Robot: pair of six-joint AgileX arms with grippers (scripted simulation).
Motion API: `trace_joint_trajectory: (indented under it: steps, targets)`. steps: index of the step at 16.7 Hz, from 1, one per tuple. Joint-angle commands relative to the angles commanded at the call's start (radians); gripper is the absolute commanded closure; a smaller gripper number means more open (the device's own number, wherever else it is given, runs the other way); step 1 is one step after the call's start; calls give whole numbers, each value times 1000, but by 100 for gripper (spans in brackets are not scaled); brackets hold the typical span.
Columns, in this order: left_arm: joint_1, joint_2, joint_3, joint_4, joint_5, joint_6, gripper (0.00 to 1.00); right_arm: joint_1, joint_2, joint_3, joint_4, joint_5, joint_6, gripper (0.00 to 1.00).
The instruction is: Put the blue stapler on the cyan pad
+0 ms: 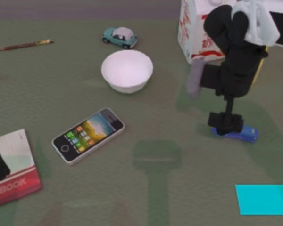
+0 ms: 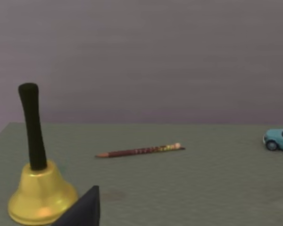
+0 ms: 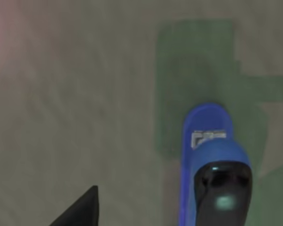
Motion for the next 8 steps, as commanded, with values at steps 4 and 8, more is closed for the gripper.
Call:
trace_joint_trajectory:
  steps: [4,8]
  targets:
    - [0,0,0,0,0,0,0,2,39,-97,131,0,2,0]
    - [0,0,0,0,0,0,0,2,41,-103,138,0,2,0]
